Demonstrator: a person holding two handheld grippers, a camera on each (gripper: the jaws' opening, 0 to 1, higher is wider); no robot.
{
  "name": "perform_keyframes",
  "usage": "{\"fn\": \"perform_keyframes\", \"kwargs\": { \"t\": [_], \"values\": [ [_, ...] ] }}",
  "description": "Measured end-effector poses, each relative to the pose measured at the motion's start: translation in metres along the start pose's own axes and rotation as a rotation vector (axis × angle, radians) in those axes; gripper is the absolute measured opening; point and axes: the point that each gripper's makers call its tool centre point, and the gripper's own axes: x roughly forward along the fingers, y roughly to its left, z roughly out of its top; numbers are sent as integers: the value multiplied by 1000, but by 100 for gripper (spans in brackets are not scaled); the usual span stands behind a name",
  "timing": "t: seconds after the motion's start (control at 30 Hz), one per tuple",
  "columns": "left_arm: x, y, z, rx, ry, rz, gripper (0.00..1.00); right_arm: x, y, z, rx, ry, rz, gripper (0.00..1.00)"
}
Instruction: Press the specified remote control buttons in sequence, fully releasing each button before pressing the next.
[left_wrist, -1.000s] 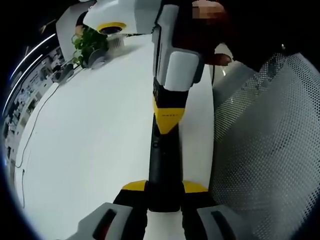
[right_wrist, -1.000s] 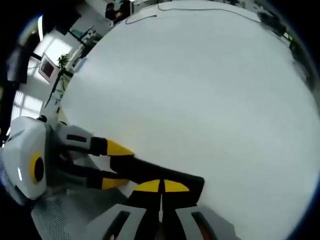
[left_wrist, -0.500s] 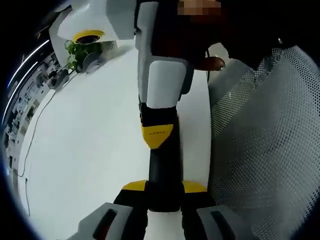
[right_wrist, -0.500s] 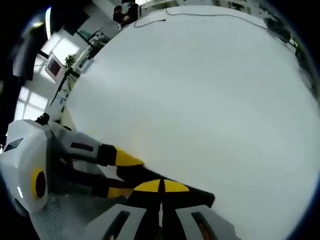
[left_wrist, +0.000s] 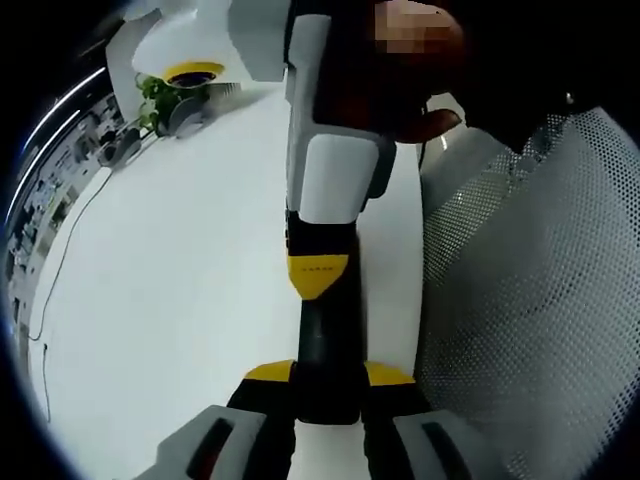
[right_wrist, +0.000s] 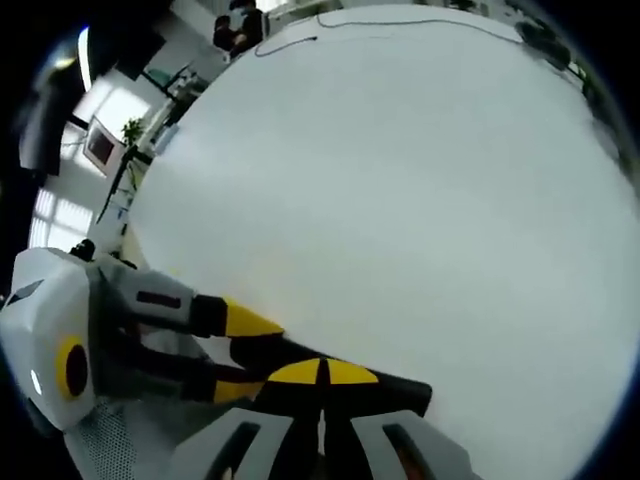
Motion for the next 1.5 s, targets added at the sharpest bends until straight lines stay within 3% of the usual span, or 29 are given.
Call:
{"fn": "perform_keyframes", "kwargs": {
  "t": [0.93,1.1,1.5],
  "values": [
    [-1,0,0,-7,-41,6,24,-5,6,-15,-94,-5,-29,0],
    [-1,0,0,-20,-56,8,25,-5,4,-15,-70,-12,-37,0],
    [-1,0,1,-50,-80,26,25,-4,3,-13,100,-4,-112,0]
  ]
}}
